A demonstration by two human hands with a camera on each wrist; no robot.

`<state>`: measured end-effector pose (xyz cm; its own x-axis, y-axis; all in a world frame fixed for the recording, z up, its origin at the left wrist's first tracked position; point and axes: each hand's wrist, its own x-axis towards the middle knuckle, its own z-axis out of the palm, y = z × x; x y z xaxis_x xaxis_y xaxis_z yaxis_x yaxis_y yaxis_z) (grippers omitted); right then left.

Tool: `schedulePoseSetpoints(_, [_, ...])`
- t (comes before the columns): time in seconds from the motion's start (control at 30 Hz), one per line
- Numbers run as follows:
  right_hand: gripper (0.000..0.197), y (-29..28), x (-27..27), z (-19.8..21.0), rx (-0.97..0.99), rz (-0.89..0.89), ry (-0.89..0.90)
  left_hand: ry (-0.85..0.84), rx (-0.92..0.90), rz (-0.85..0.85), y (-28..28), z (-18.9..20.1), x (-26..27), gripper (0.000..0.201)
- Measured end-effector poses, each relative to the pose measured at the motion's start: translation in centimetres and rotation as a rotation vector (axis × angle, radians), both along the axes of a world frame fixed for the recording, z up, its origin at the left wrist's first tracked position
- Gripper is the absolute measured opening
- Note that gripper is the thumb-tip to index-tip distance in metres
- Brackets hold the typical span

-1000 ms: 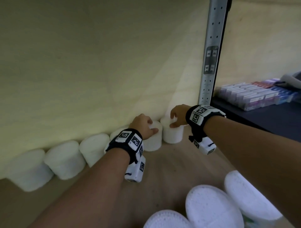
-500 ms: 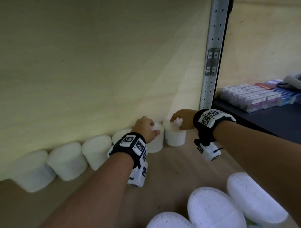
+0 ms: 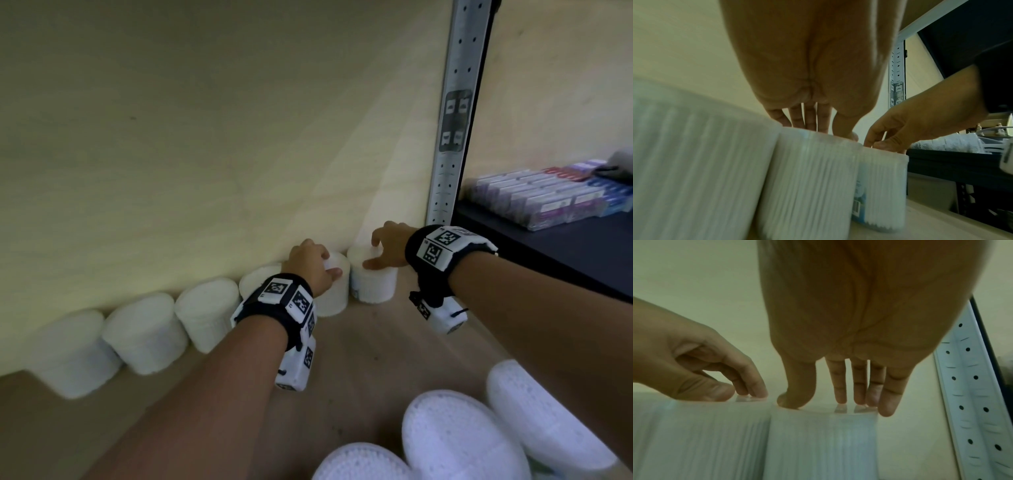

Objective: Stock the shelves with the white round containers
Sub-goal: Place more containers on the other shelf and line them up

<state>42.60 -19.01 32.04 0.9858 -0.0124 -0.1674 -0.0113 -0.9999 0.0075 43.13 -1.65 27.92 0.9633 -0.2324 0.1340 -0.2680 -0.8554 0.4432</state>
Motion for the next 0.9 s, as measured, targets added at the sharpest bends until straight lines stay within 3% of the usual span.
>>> schedulePoseSetpoints(0.3, [0.061, -0.3, 0.4, 0.9, 0.059, 0.080, 0.093, 0.007, 0.003, 0.000, -0.1, 0.2, 0.0, 0.046])
schedulePoseSetpoints(0.4, [0.056, 0.0, 0.5, 1.1, 0.110, 0.067, 0.038, 0.007, 0.011, -0.005, -0.1, 0.3, -0.1, 0.046])
schedulePoseSetpoints(0.7, [0.071, 0.8, 0.6, -0.1, -0.003, -0.012, -0.001, 0.011, 0.005, -0.006, -0.1, 0.3, -0.1, 0.044])
schedulePoseSetpoints(0.9, [0.059, 1.0, 0.3, 0.3, 0.001, 0.012, 0.011, 0.024, -0.008, 0.018, -0.3, 0.2, -0.3, 0.042])
